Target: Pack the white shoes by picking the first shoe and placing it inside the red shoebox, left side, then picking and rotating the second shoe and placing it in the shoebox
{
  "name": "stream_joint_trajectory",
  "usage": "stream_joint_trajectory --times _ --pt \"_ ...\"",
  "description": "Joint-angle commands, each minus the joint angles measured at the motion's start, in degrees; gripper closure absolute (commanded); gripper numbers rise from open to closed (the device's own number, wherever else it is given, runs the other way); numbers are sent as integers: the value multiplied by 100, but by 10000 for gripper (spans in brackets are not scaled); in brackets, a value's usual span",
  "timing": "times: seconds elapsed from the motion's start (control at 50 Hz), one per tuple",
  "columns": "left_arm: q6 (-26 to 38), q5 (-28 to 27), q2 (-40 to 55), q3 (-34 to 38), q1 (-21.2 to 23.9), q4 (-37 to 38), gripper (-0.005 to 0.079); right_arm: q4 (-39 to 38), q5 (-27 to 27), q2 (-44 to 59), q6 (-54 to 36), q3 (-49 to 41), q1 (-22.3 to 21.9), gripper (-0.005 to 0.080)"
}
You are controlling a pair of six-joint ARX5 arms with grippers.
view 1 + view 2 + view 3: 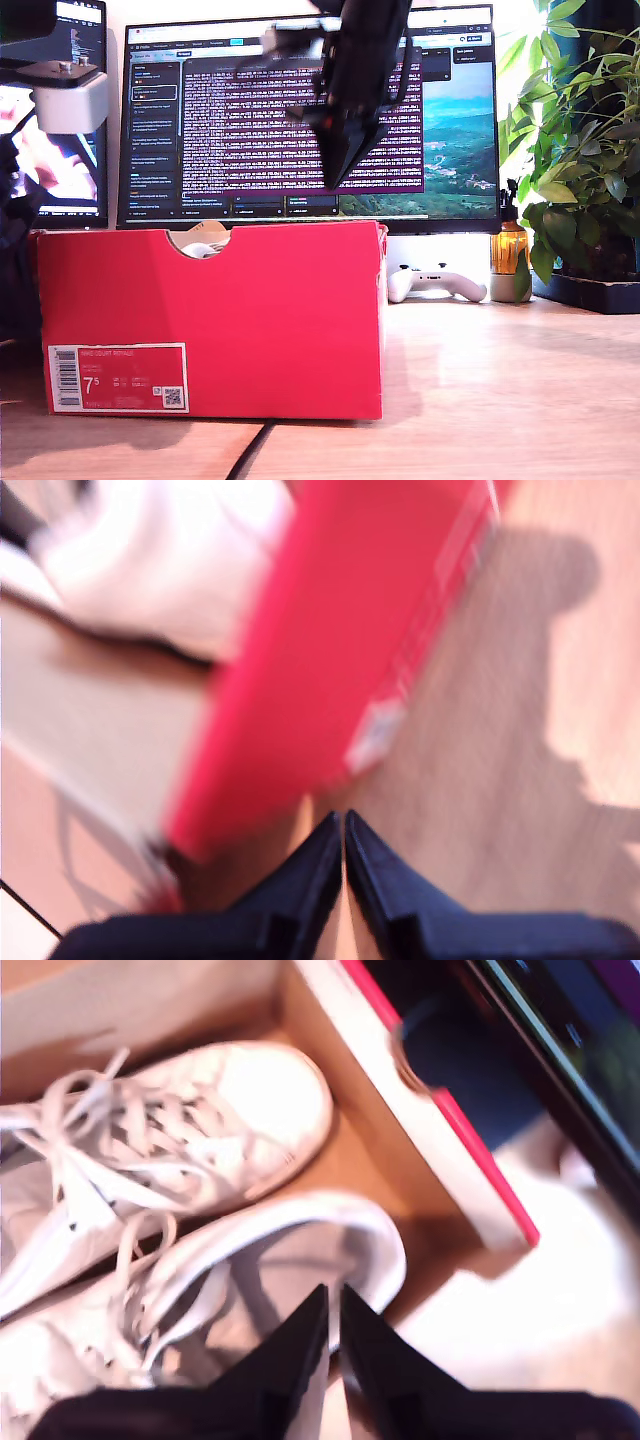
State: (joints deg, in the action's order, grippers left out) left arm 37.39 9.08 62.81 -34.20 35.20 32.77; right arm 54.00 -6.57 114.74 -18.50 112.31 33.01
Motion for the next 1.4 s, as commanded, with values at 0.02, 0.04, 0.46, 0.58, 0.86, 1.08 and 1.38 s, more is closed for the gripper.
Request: stream_joint_trajectory --times 0.02,0.04,0.46,0.58,0.86,1.08,1.38 --pt "-297 -7 -348 -46 68 133 761 164 22 -166 310 31 -181 765" --pt "-304 -7 -404 -46 76 177 761 205 26 -166 321 31 -212 764" --pt "-1488 -1235 -2057 -44 33 772 761 1113 748 -247 815 -15 -1117 765" --pt "-1523 -1473 -2343 -44 -138 448 761 1108 741 -415 885 -166 -1276 764" --pt "-1825 -2184 -2380 -42 -1062 -791 761 74 485 -1547 1032 -1755 -1641 765" --pt "-2081 -2699 -2382 120 -1751 -1727 761 -1572 448 -3062 1064 -3827 -1974 764" --pt "-2557 -2988 -2441 553 -2352 -2599 761 -3191 393 -4787 1102 -5939 -2422 764"
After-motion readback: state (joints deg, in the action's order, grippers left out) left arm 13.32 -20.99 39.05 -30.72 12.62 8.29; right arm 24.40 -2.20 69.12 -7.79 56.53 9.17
